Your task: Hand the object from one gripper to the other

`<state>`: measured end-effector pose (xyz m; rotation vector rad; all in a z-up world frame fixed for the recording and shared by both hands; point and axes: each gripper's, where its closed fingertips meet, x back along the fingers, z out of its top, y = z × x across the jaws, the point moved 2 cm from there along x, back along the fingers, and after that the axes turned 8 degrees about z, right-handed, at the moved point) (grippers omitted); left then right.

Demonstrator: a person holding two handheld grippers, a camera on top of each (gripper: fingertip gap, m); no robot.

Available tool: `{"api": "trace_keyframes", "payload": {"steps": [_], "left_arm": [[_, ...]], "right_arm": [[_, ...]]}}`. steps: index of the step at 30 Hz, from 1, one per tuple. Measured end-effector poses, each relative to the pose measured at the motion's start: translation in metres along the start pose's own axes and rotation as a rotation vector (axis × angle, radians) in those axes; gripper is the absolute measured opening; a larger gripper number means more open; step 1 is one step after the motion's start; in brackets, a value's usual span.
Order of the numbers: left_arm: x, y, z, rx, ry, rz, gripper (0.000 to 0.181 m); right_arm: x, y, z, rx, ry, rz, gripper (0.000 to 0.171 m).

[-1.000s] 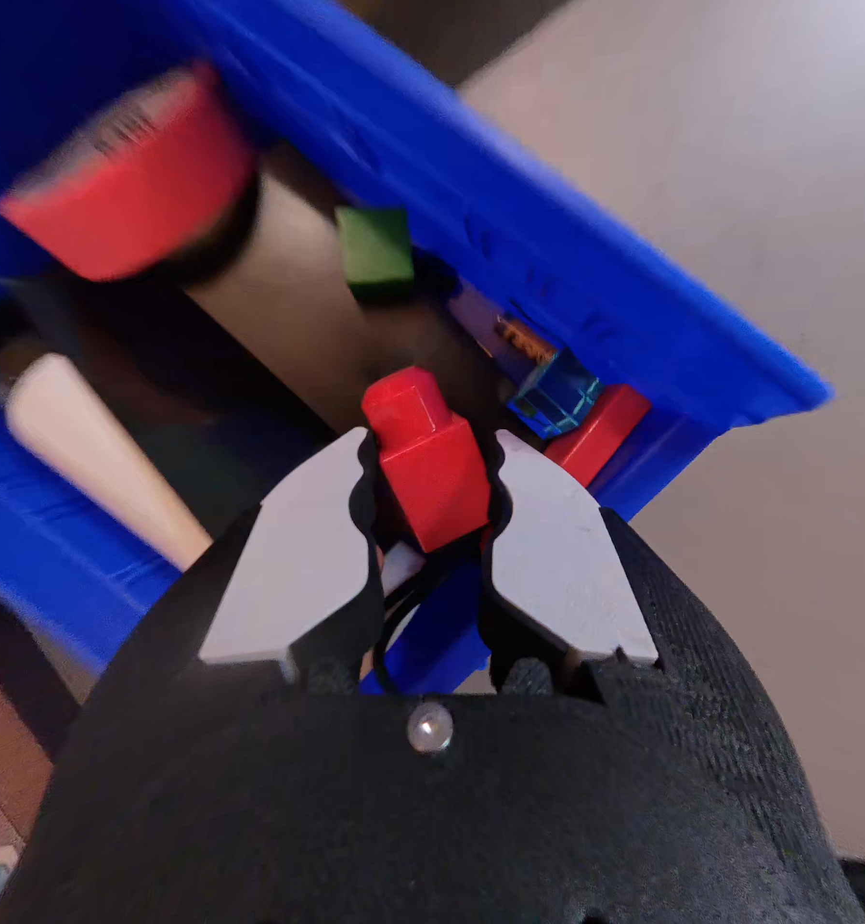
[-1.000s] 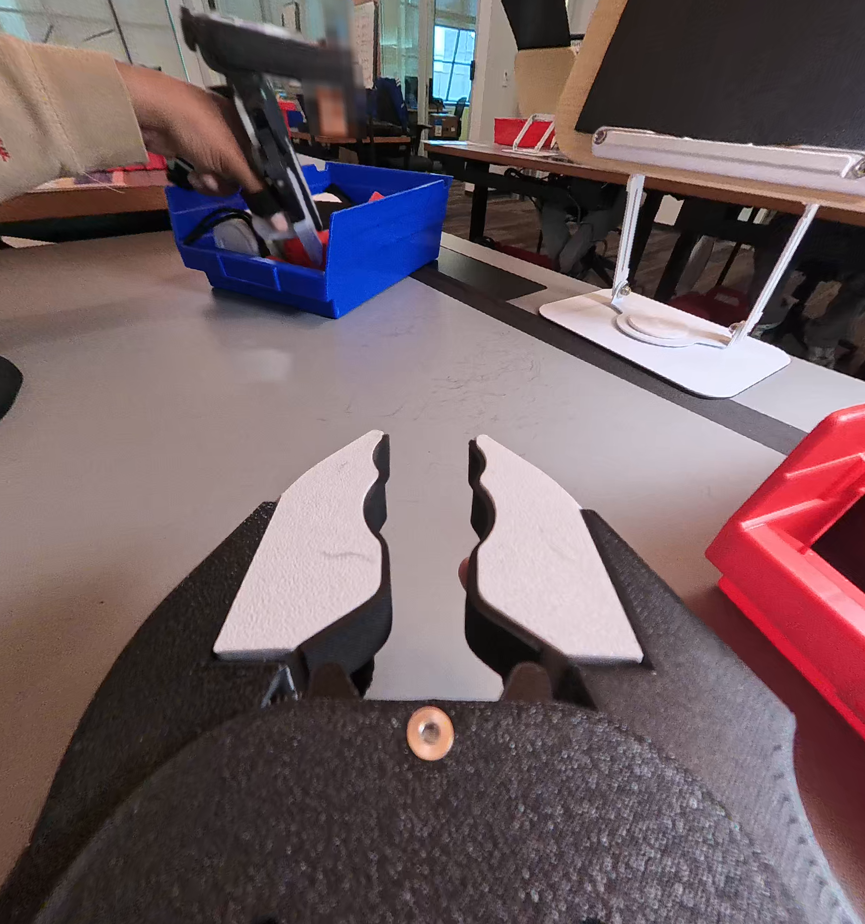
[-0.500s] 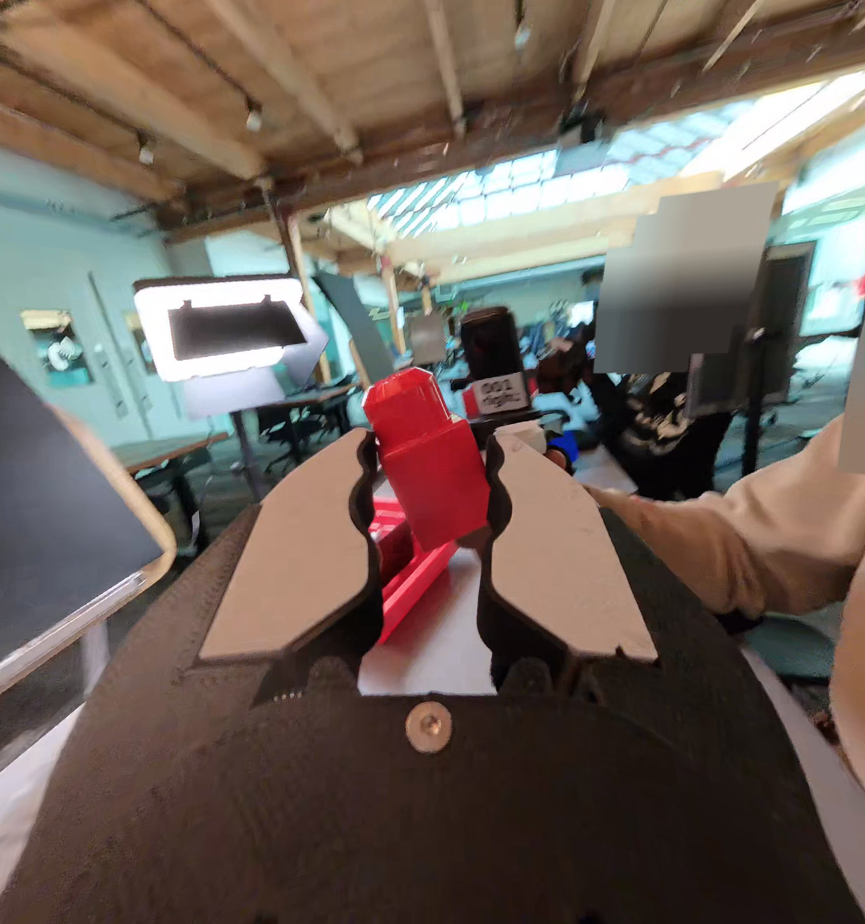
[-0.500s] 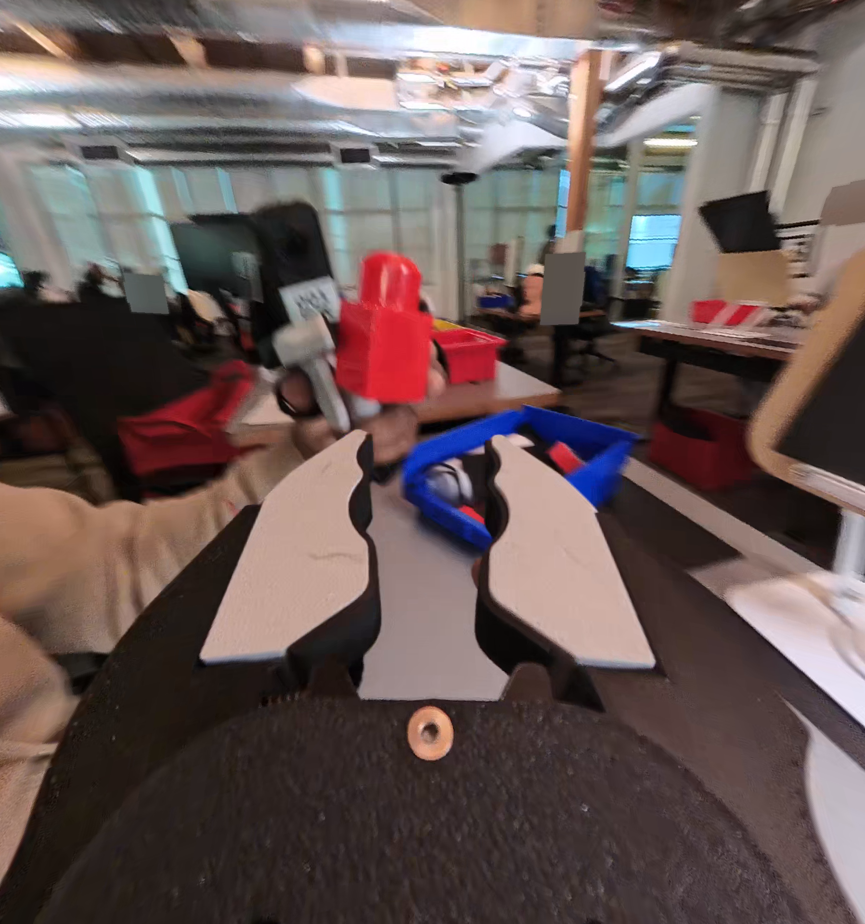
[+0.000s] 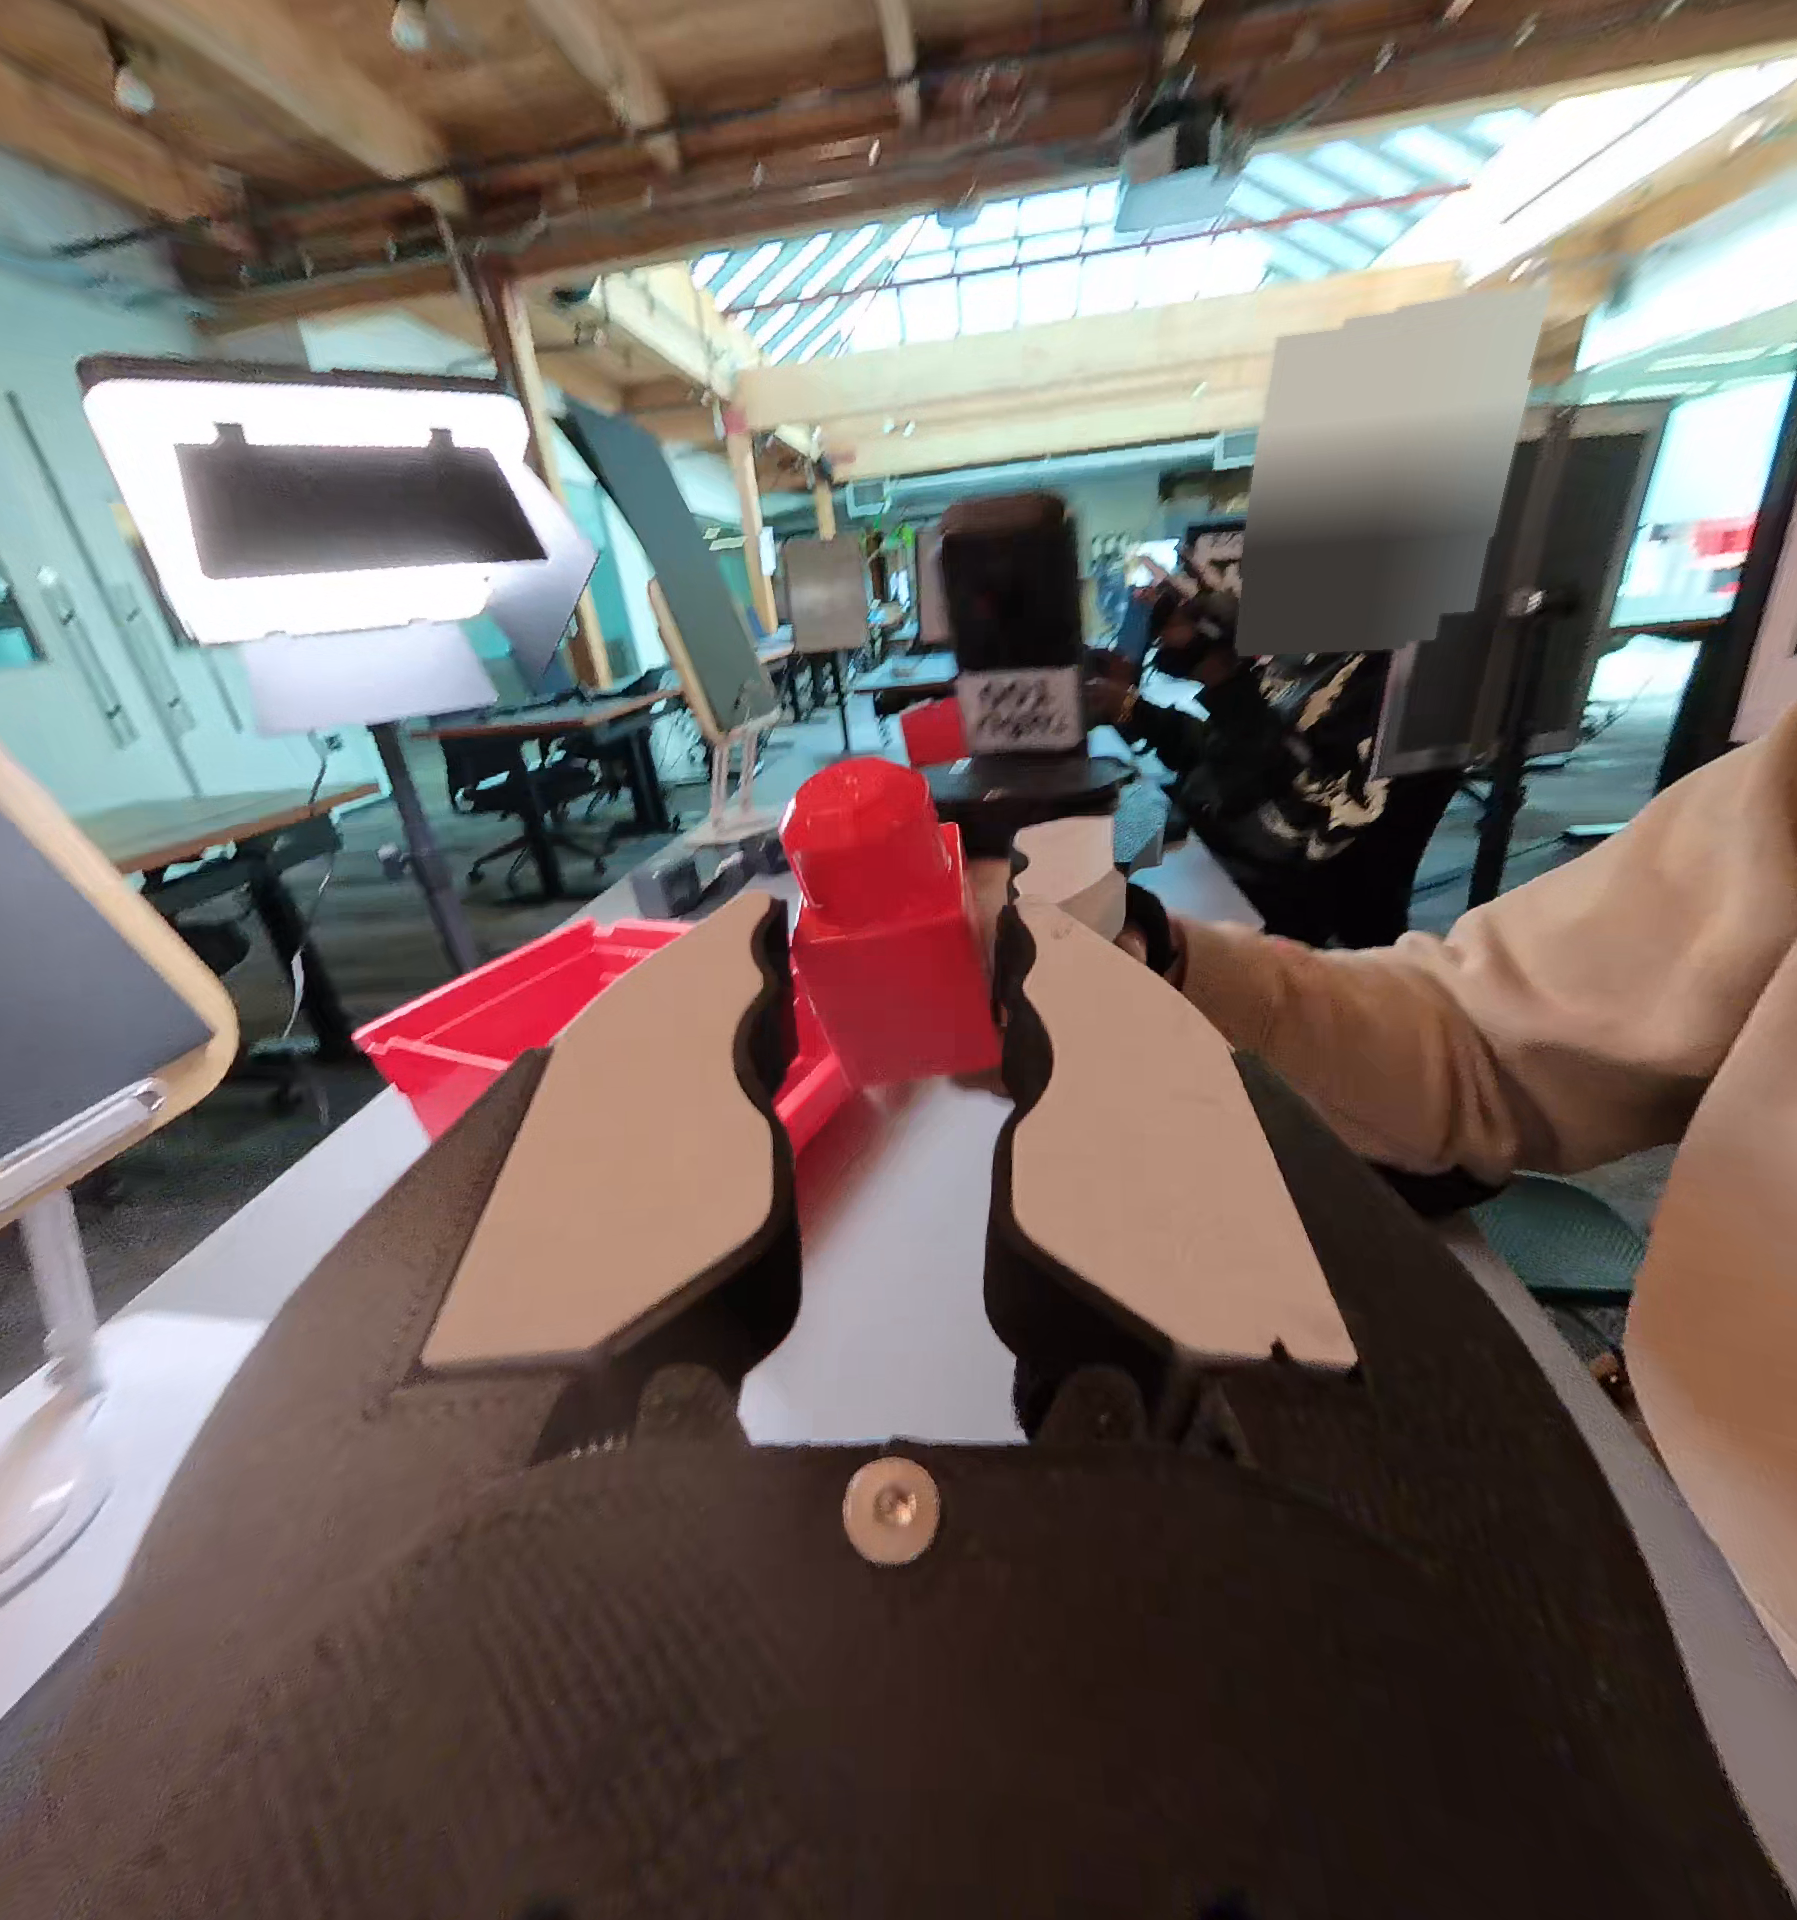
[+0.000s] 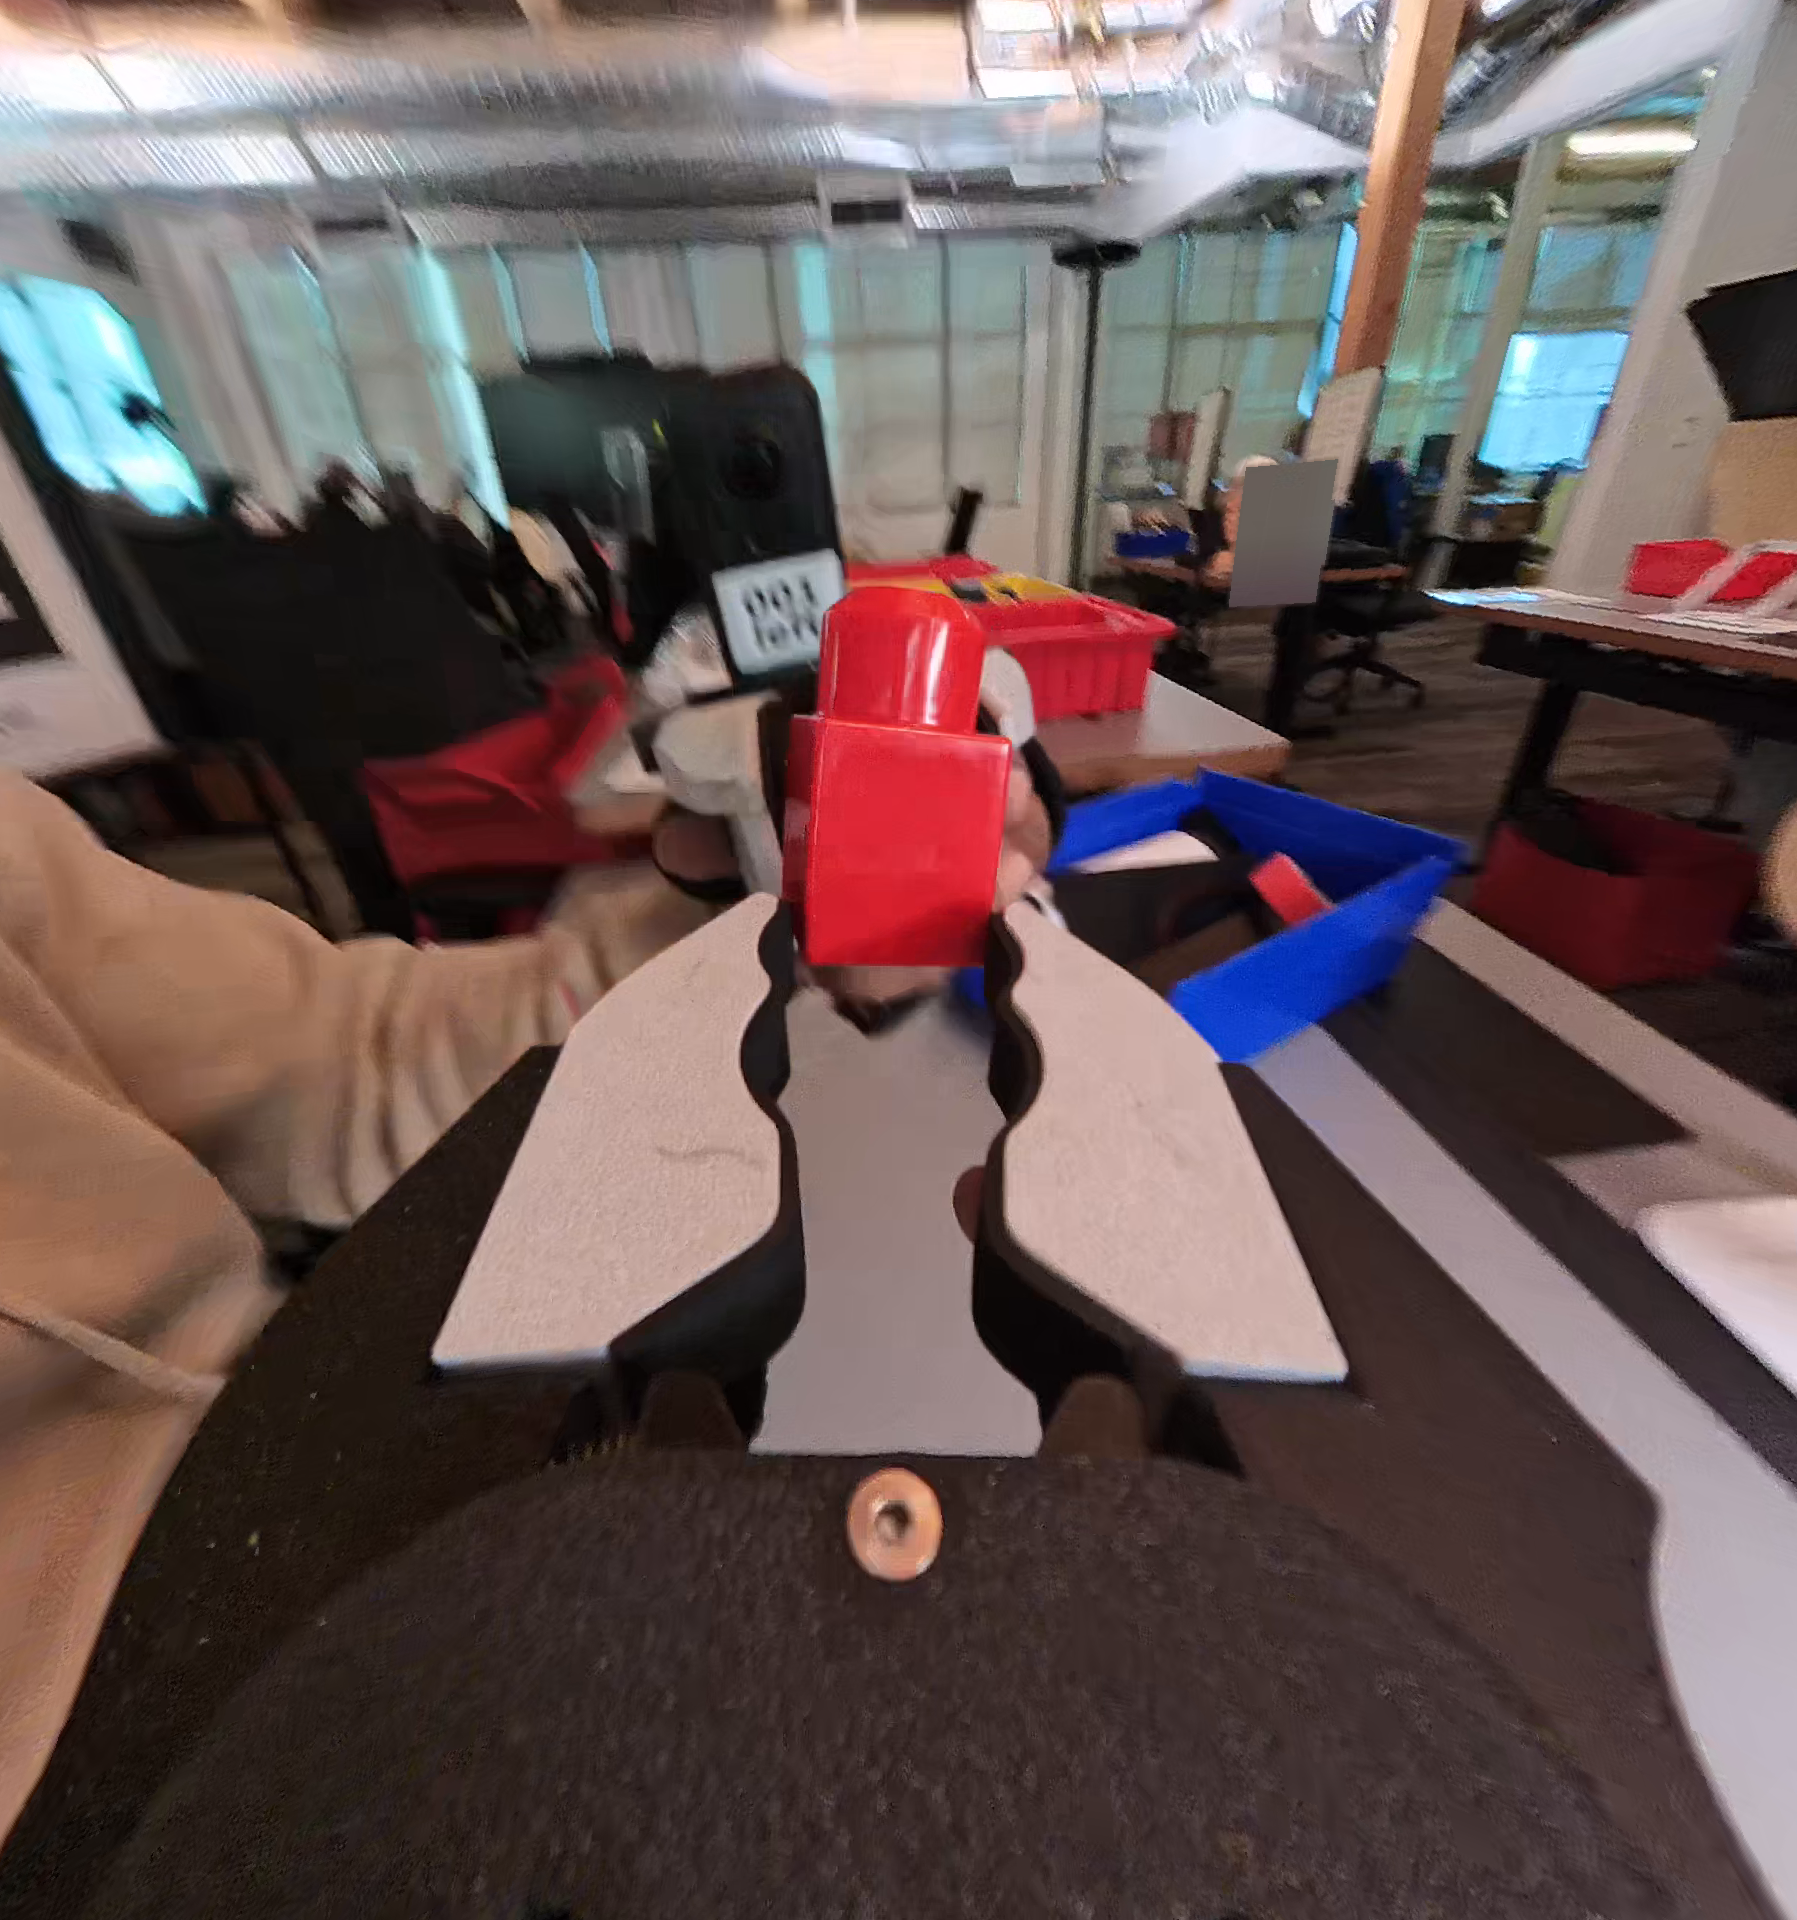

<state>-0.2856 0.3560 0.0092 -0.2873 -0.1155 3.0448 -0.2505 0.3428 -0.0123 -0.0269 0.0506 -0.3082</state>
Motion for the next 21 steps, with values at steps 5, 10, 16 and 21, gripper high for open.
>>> {"api": "trace_keyframes", "payload": {"steps": [5,10,16,21], "left_arm": [[0.003,-0.004,-0.02,-0.144,-0.22,0.066,0.049],[-0.003,0.014,-0.072,-0.337,-0.563,0.008,0.042],[-0.008,0.006,-0.055,-0.458,-0.436,0.1,0.036],[-0.007,0.002,0.001,-0.251,0.054,0.151,0.036]], "right_arm": [[0.03,0.013,-0.02,0.377,-0.445,-0.231,0.035],[0.026,0.003,-0.05,0.605,-0.759,-0.235,0.035],[0.025,0.0,-0.031,0.665,-0.646,-0.268,0.036],[0.036,0.002,0.02,0.285,-0.055,-0.151,0.051]]}}
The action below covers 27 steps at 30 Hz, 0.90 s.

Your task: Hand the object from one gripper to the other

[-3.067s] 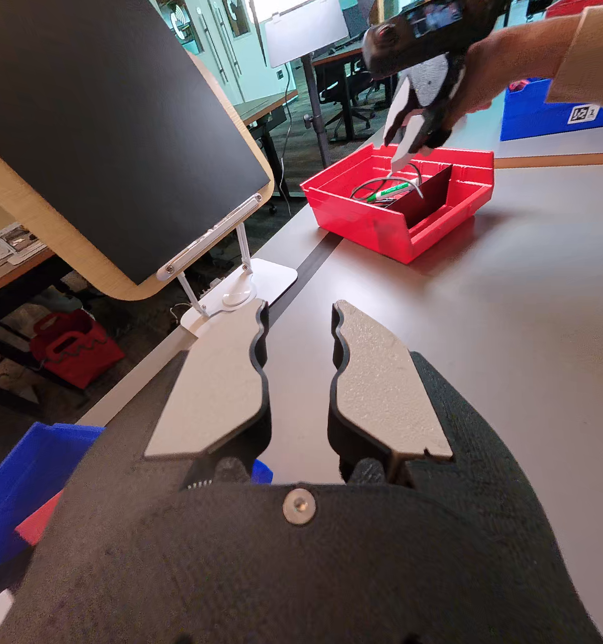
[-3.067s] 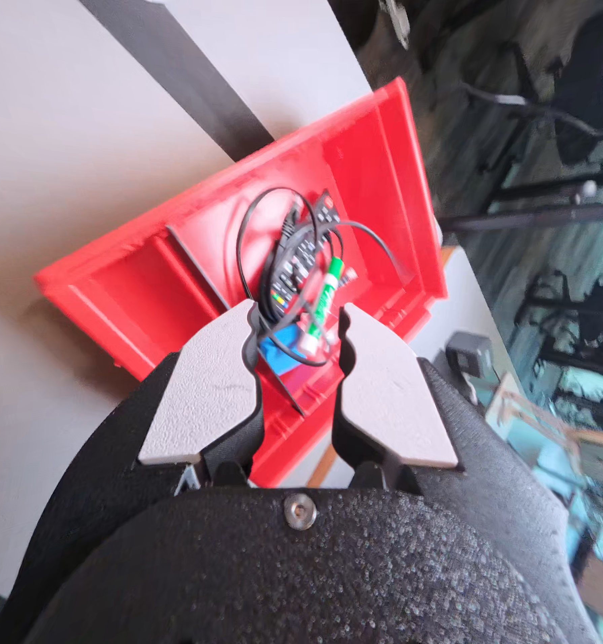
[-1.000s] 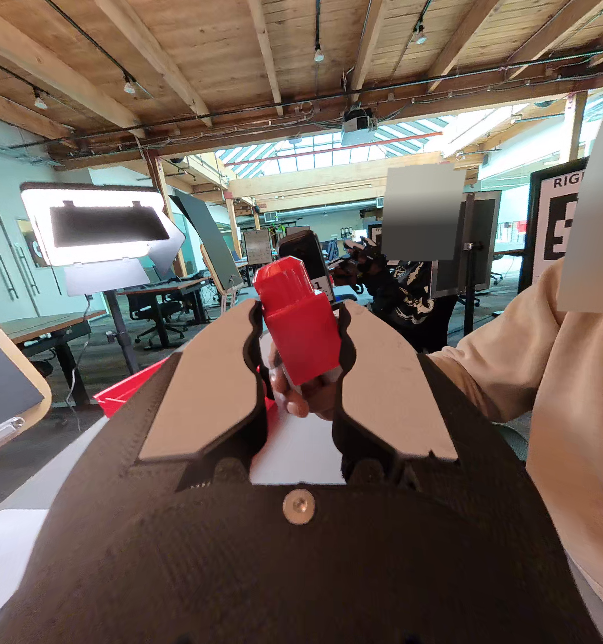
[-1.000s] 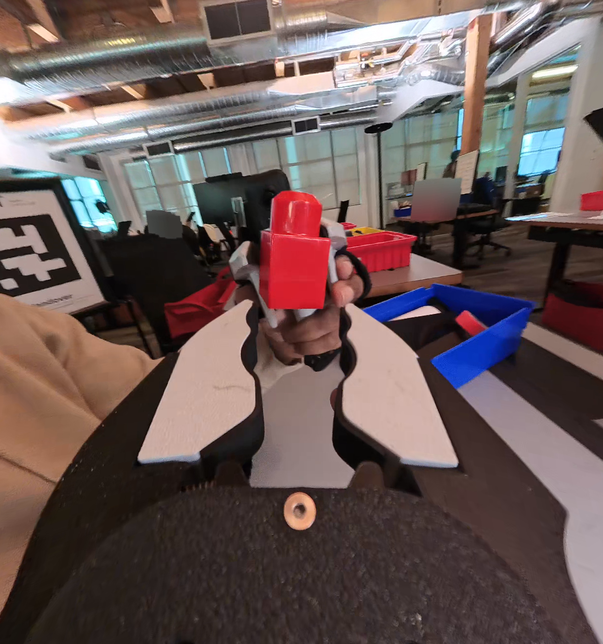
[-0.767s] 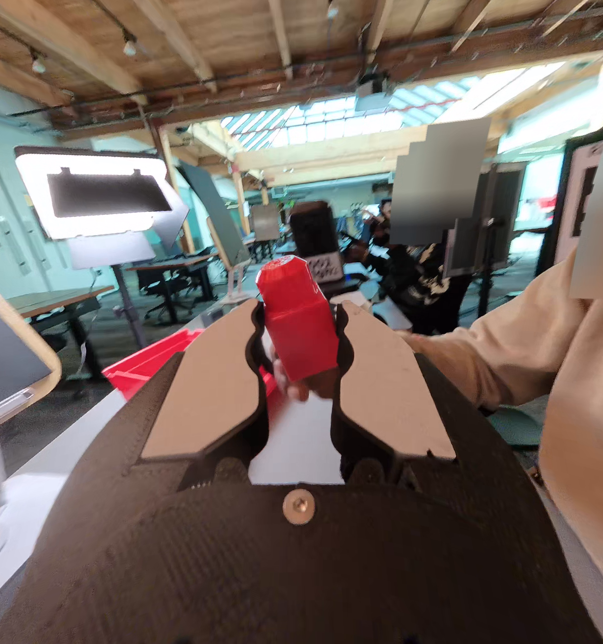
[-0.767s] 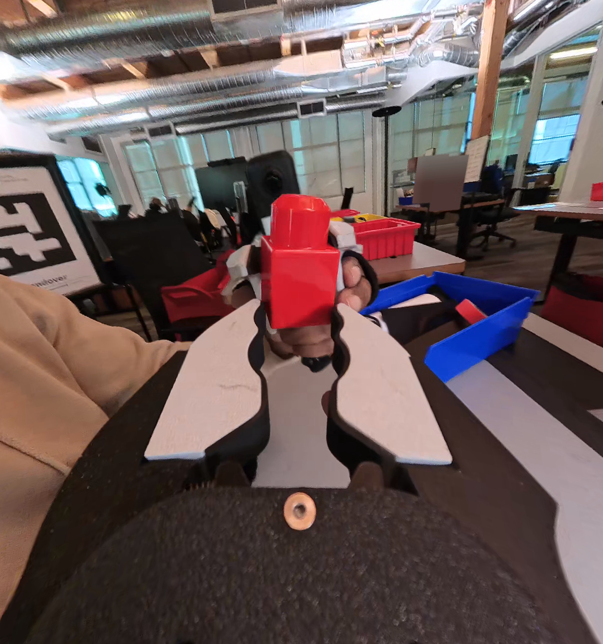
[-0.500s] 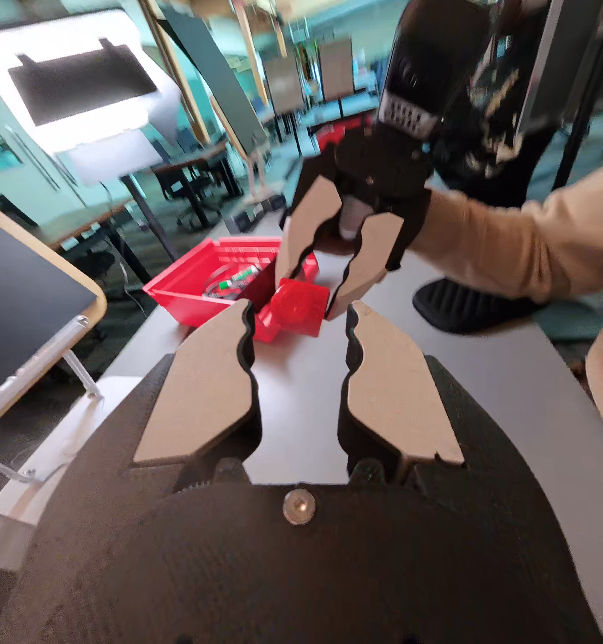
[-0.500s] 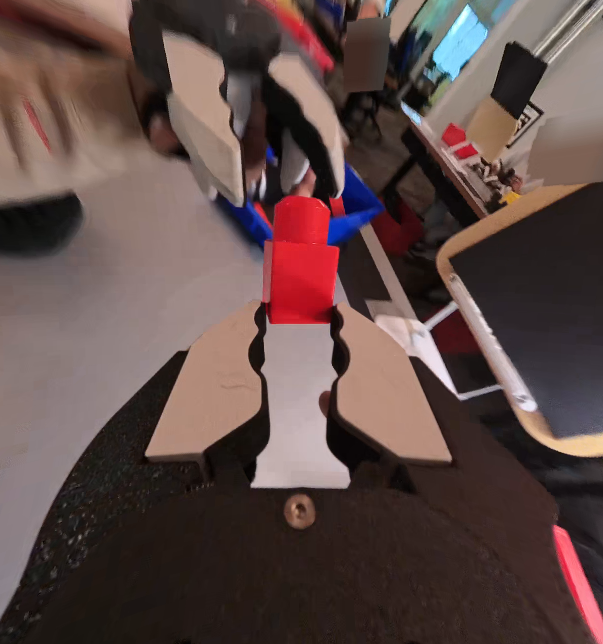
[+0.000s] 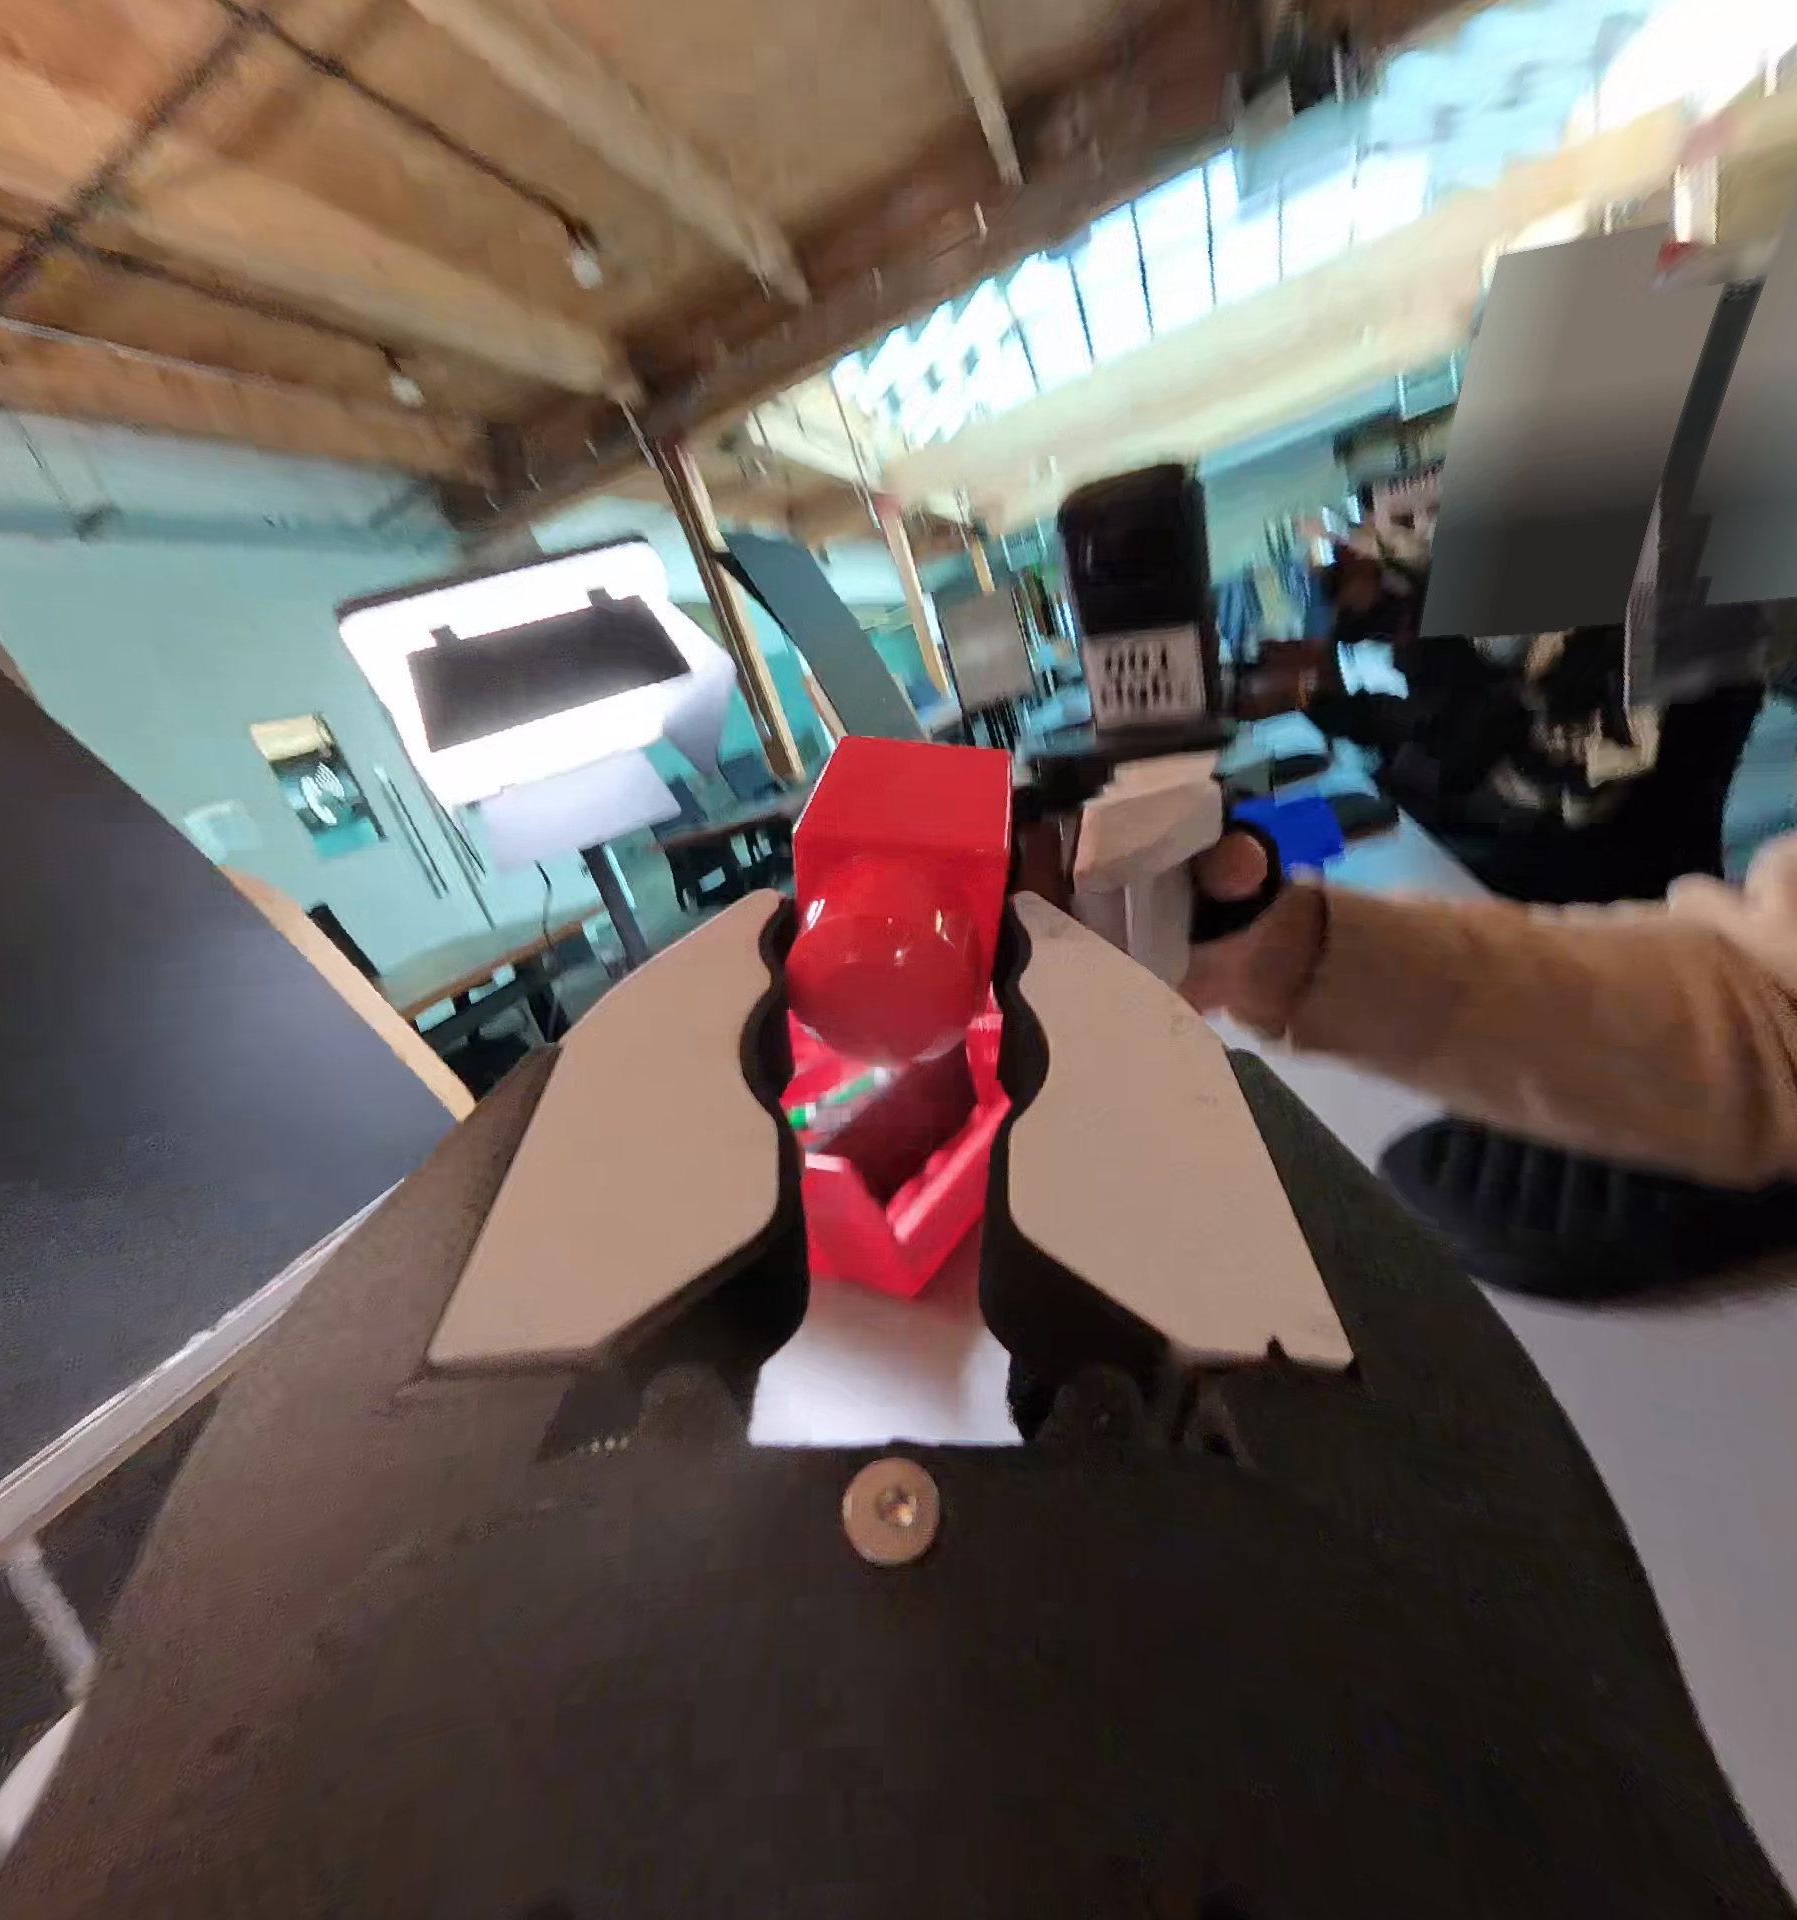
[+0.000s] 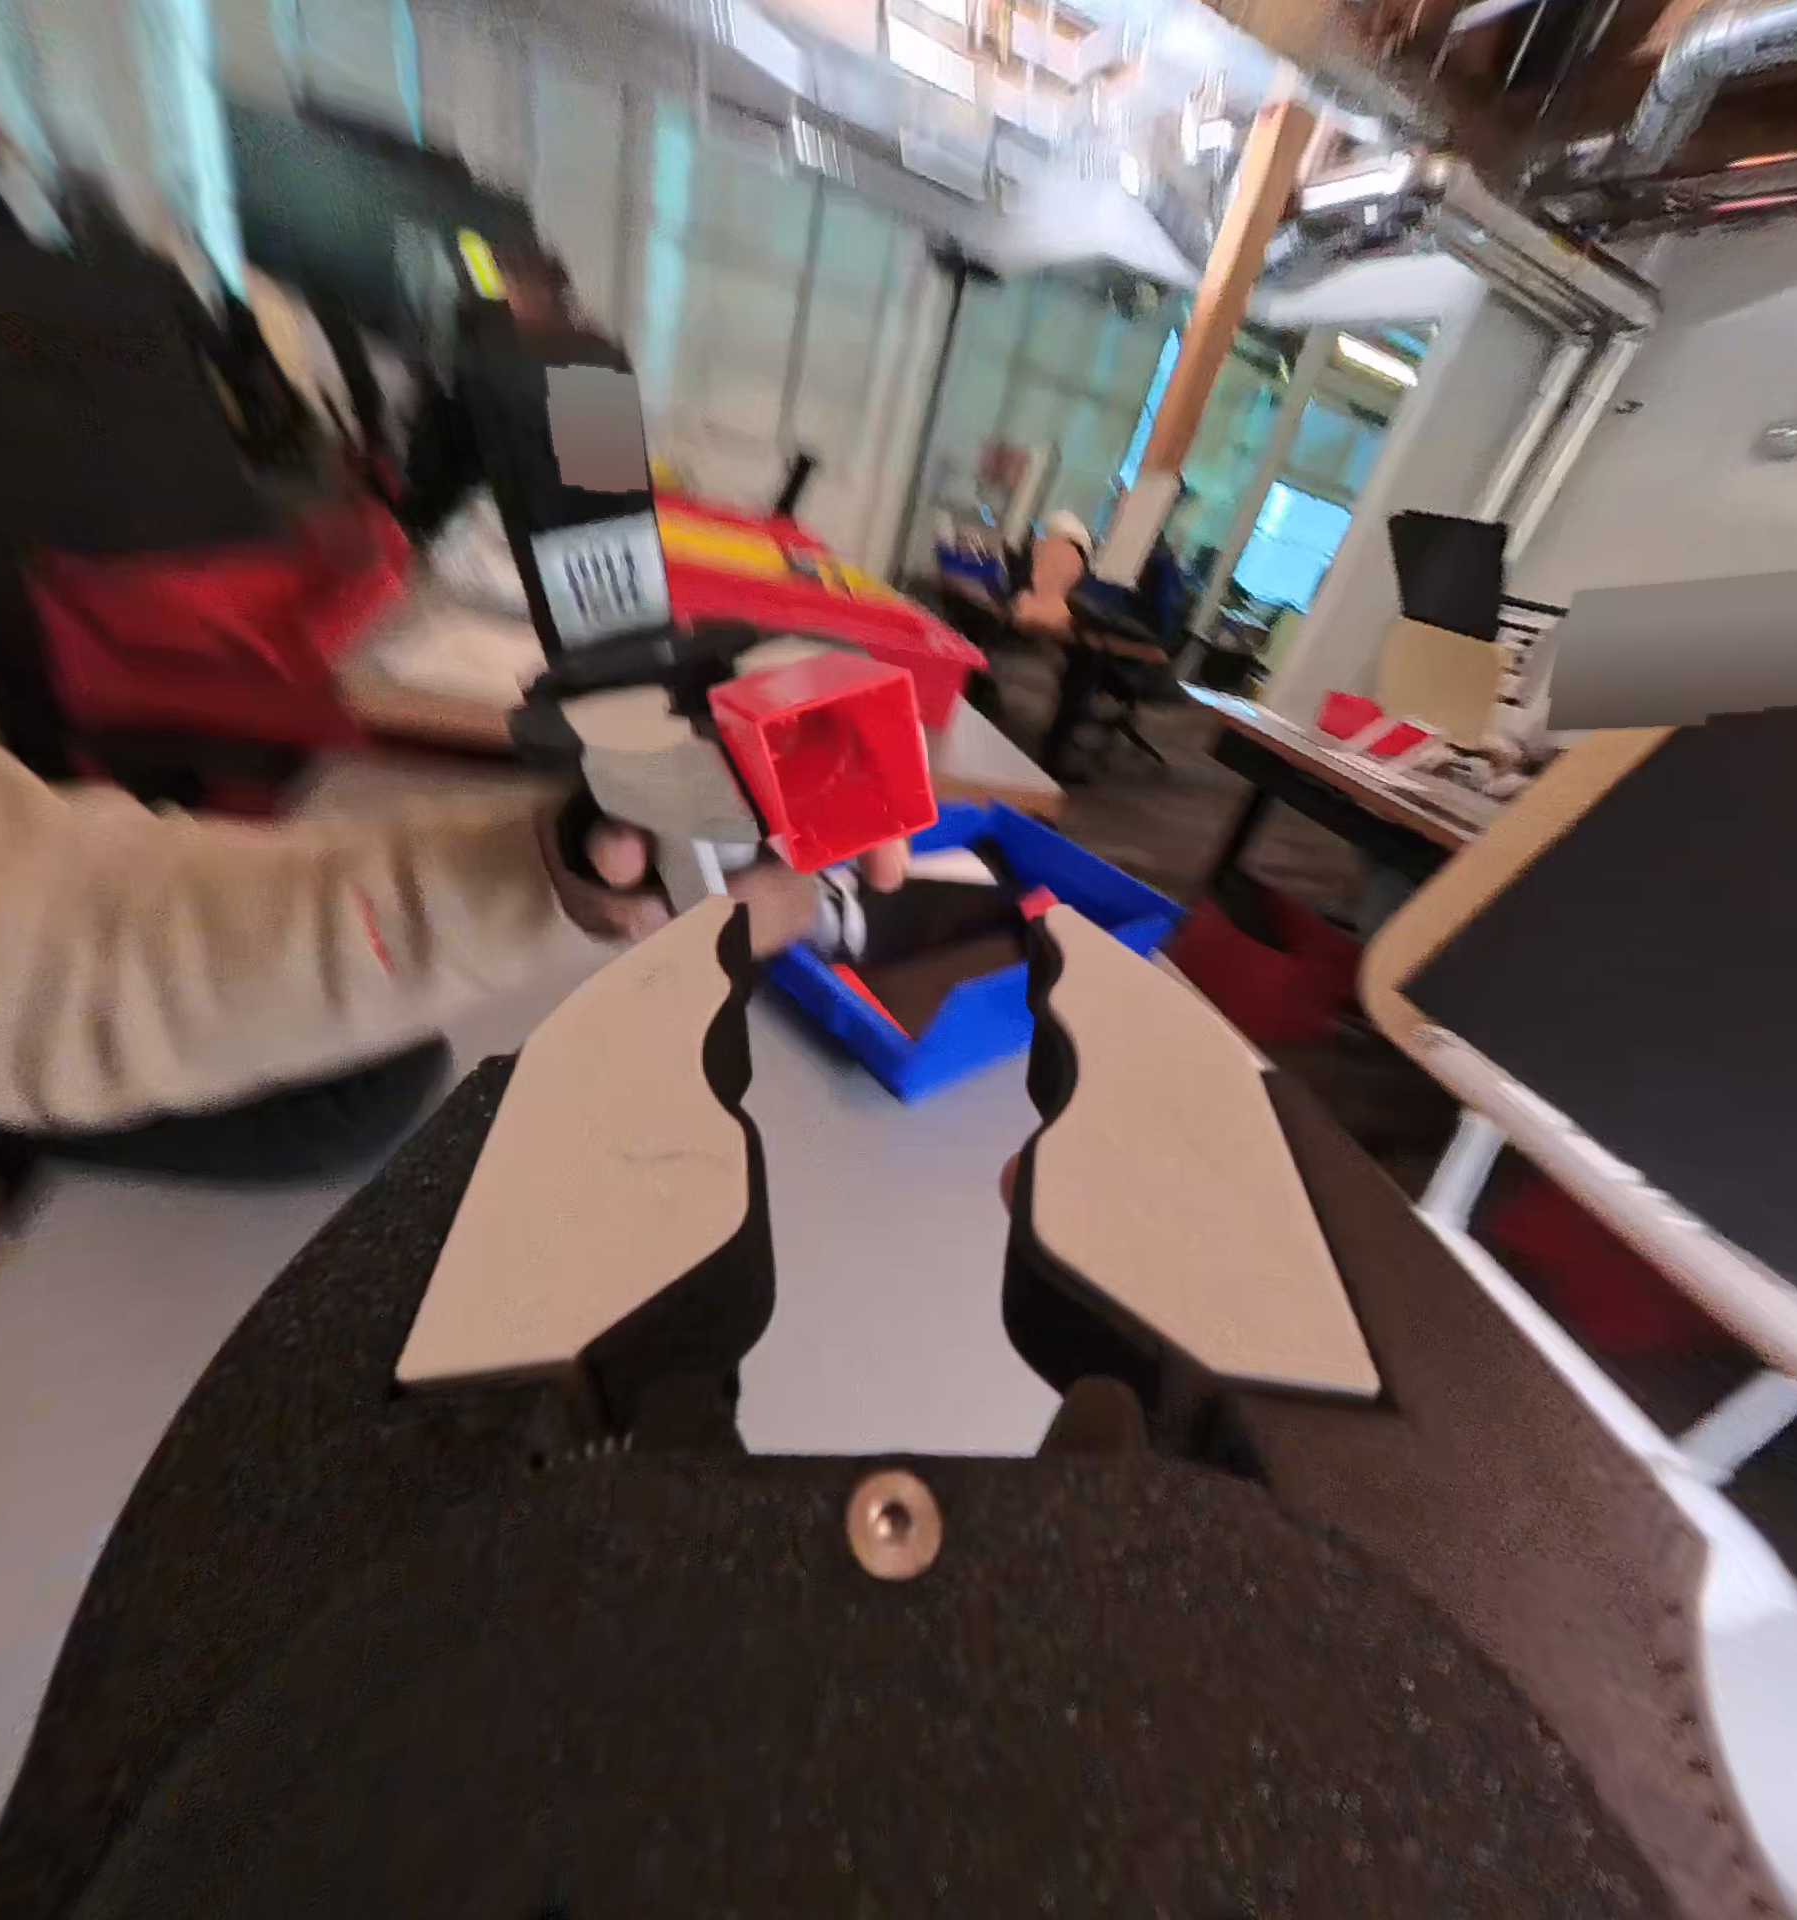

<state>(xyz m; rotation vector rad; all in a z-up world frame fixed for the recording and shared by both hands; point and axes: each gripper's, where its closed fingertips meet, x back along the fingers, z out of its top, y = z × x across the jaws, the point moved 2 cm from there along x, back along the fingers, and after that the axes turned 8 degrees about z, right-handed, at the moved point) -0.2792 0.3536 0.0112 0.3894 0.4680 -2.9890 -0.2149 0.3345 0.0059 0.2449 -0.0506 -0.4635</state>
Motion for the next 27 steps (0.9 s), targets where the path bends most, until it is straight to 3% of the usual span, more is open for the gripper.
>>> {"api": "trace_keyframes", "payload": {"steps": [4,10,12,15,17,20,23,27], "left_arm": [[-0.009,-0.006,0.0,-0.027,0.128,0.171,0.036],[-0.014,-0.011,-0.016,-0.563,0.065,0.592,0.036],[-0.016,-0.007,-0.019,-0.694,0.043,0.633,0.036],[-0.018,-0.006,-0.023,-0.723,0.022,0.596,0.036],[-0.02,-0.004,-0.029,-0.607,-0.013,0.45,0.042],[-0.017,-0.004,-0.04,-0.237,-0.089,0.184,0.04],[-0.011,-0.003,-0.049,0.141,-0.173,-0.026,0.045],[-0.009,0.006,-0.066,0.41,-0.31,-0.178,0.057]], "right_arm": [[-0.016,-0.005,0.008,-0.303,0.23,0.123,0.052],[-0.039,-0.005,-0.005,-0.525,0.219,0.035,0.051],[-0.039,-0.001,-0.01,-0.551,0.208,-0.027,0.041],[-0.036,0.001,-0.014,-0.622,0.205,0.025,0.04],[-0.031,0.005,-0.014,-0.625,0.209,0.053,0.038],[-0.008,0.017,-0.015,-0.467,0.078,0.029,0.037],[0.013,0.024,-0.03,-0.163,-0.22,-0.08,0.037],[0.017,0.013,-0.062,0.337,-0.601,-0.115,0.037]]}}
